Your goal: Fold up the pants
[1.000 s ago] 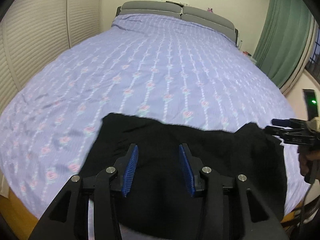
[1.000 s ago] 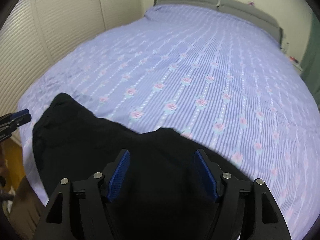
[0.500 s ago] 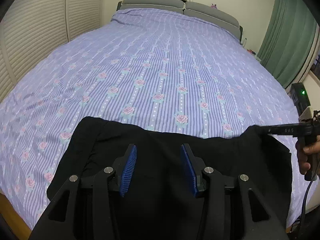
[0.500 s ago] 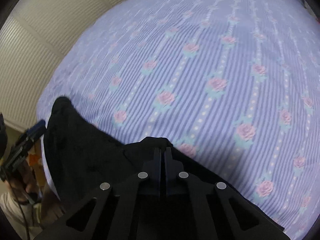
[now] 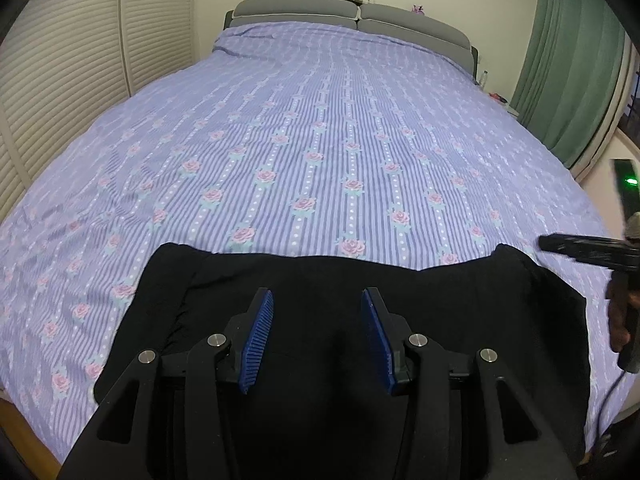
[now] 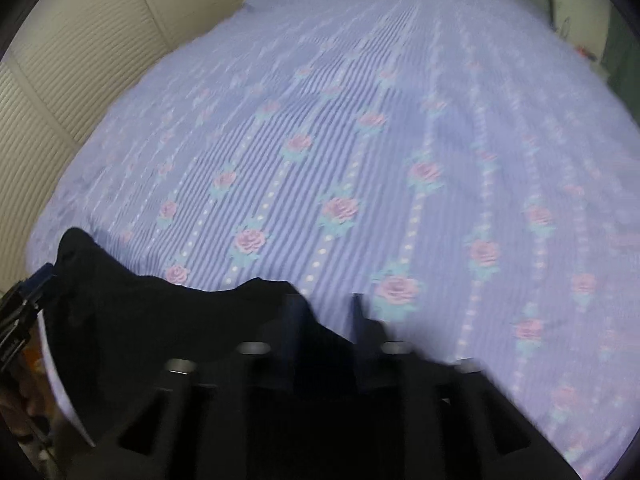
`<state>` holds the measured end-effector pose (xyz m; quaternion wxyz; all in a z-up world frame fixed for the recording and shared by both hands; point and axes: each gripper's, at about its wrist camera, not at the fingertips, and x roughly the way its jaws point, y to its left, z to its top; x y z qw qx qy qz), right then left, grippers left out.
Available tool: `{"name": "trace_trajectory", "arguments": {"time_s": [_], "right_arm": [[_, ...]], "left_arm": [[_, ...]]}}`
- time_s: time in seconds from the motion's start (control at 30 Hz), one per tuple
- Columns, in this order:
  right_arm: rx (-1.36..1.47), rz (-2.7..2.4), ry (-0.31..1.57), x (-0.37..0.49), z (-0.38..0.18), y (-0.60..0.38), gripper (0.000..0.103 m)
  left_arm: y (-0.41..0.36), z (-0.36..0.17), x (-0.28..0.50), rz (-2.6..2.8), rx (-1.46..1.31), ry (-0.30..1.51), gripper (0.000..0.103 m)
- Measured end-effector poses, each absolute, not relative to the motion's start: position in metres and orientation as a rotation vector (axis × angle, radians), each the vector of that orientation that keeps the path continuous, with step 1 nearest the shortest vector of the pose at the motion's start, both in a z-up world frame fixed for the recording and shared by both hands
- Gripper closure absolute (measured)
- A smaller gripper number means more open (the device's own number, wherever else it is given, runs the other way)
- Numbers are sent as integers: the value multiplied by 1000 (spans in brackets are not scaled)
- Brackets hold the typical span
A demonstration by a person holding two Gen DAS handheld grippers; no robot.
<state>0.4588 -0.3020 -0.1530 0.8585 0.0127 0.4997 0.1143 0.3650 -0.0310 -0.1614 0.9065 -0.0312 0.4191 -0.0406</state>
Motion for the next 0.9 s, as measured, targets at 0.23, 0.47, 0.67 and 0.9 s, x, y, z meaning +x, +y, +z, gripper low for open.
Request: {"name": "trace_trajectory", "arguments": {"time_s": [0.23, 0.47, 0.67, 0.9], "right_arm": [[79, -21, 885, 337, -114, -339, 29], [238, -184, 862, 219, -121, -363, 27], [508, -191, 856, 157, -157, -375, 27], [647, -160, 874, 127, -190, -372, 27]], "left_arm": [[-41, -145, 317, -138, 22, 789, 47], [-69, -138, 258, -214, 118, 672, 38], [-84, -155, 227, -265, 135, 690, 37], [-121, -158, 217, -438, 174, 694, 37]]}}
